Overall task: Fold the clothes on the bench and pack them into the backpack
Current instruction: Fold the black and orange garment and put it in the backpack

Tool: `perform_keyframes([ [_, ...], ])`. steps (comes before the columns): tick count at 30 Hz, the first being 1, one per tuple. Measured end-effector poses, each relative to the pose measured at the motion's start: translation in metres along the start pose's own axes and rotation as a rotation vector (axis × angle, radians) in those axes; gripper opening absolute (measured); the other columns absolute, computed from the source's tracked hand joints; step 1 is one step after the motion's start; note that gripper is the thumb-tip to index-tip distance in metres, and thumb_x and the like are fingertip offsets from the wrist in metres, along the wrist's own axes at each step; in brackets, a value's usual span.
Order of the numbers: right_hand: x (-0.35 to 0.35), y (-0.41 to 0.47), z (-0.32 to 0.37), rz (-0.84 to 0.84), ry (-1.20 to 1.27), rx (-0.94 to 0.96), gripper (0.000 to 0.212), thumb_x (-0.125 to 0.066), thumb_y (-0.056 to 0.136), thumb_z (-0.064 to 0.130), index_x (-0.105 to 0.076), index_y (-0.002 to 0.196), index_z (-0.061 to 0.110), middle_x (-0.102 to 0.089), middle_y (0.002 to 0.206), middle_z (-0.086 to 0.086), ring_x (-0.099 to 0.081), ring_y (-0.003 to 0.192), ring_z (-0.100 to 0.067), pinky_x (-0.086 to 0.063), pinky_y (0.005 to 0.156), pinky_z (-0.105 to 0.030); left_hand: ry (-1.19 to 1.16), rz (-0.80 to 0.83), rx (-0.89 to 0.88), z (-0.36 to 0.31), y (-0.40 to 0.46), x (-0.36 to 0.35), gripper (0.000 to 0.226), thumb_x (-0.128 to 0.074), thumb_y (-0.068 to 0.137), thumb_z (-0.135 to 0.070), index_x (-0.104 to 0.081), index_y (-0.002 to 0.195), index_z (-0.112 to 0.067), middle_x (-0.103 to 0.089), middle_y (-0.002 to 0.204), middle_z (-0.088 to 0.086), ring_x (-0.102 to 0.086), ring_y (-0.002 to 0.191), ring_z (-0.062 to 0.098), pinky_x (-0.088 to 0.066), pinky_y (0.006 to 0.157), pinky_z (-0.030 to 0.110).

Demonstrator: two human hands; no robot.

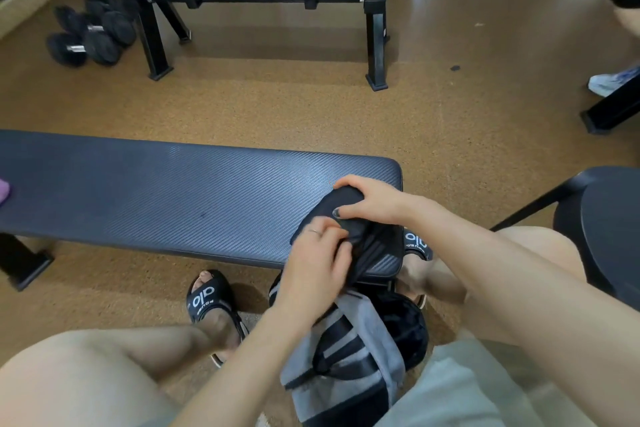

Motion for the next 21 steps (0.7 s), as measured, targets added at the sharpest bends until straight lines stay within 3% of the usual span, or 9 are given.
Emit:
perform_keyframes([
  [2,-0.004,-0.005,-0.004,-0.044,0.035,-0.002,0.047,-0.077,0.083,0.041,-0.057,0.123,0.029,-0.057,0.121,0.006,-0.055,0.114,-0.015,-0.043,0.096,-0.031,-0.162,-0.040,0.312,0.018,0.007,0.008,0.048,-0.073,0.081,-0.048,-0.059,0.115,-0.017,-0.046,0.118,-0.004,-0.047,0.108,0.017,-0.042,0.095,0.034],
  [4,-0.012,-0.011,-0.011,-0.092,0.093,-0.025,0.044,-0.075,0.084,0.044,-0.056,0.121,0.031,-0.051,0.120,0.000,-0.052,0.114,-0.019,-0.043,0.099,-0.035,-0.398,0.084,0.712,0.027,0.015,0.009,0.088,-0.072,0.060,-0.073,-0.047,0.127,-0.022,-0.046,0.126,-0.003,-0.046,0.116,0.014,-0.040,0.103,0.033],
  [5,-0.017,-0.017,-0.014,-0.116,0.128,-0.047,0.045,-0.074,0.085,0.046,-0.054,0.123,0.033,-0.048,0.121,-0.002,-0.050,0.114,-0.019,-0.042,0.102,-0.036,-0.569,0.138,0.874,0.027,0.016,0.008,0.095,-0.069,0.057,-0.080,-0.045,0.129,-0.023,-0.051,0.128,-0.002,-0.051,0.116,0.013,-0.043,0.103,0.034],
  [7,-0.028,-0.027,-0.020,-0.174,0.191,-0.091,0.045,-0.071,0.087,0.048,-0.051,0.125,0.035,-0.043,0.122,-0.002,-0.049,0.114,-0.019,-0.042,0.103,-0.037,-0.795,0.192,1.018,0.026,0.015,0.004,0.079,-0.070,0.070,-0.074,-0.045,0.124,-0.021,-0.060,0.121,-0.004,-0.060,0.106,0.009,-0.048,0.090,0.030],
  [11,-0.042,-0.050,-0.017,-0.358,0.301,-0.142,0.043,-0.068,0.091,0.046,-0.048,0.127,0.032,-0.040,0.121,-0.001,-0.049,0.109,-0.018,-0.038,0.093,-0.031,-0.776,0.214,1.016,0.020,0.015,0.002,0.061,-0.078,0.069,-0.064,-0.058,0.109,-0.023,-0.071,0.110,-0.003,-0.069,0.096,0.012,-0.057,0.085,0.033],
  [14,-0.047,-0.059,-0.014,-0.412,0.366,-0.214,0.045,-0.069,0.091,0.043,-0.049,0.129,0.030,-0.038,0.121,0.000,-0.044,0.108,-0.017,-0.031,0.089,-0.027,-0.893,0.307,1.021,0.010,0.016,0.011,0.036,-0.077,0.084,-0.043,-0.060,0.110,-0.024,-0.075,0.102,-0.002,-0.073,0.089,0.012,-0.059,0.070,0.030],
  [16,-0.042,-0.062,-0.015,-0.366,0.380,-0.245,0.052,-0.075,0.083,0.047,-0.048,0.125,0.033,-0.041,0.125,-0.001,-0.047,0.113,-0.018,-0.037,0.093,-0.031,-0.920,0.359,0.986,0.012,0.016,0.014,0.048,-0.079,0.081,-0.033,-0.057,0.122,-0.023,-0.075,0.111,0.001,-0.074,0.096,0.017,-0.062,0.077,0.037],
  [19,-0.014,-0.072,-0.017,-0.168,0.363,-0.243,0.082,-0.082,0.060,0.061,-0.044,0.131,0.041,-0.043,0.139,0.000,-0.049,0.125,-0.021,-0.043,0.107,-0.043,-0.948,0.404,0.896,0.011,0.020,0.025,0.050,-0.078,0.081,-0.018,-0.057,0.126,-0.024,-0.073,0.119,0.003,-0.073,0.103,0.021,-0.058,0.093,0.048],
  [21,0.010,-0.084,-0.014,-0.032,0.282,-0.185,0.094,-0.087,0.065,0.054,-0.037,0.144,0.044,-0.041,0.146,0.004,-0.045,0.132,-0.018,-0.040,0.111,-0.040,-0.925,0.479,0.791,0.004,0.028,0.038,0.047,-0.075,0.084,-0.010,-0.060,0.125,-0.025,-0.074,0.116,0.004,-0.073,0.104,0.024,-0.056,0.097,0.050],
])
Point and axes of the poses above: each hand's wrist, its own y-axis towards the middle knuckle, its own x-axis out of the back of the hand, z = x × y, the point moved 1 cm from there along y, towards the middle knuckle
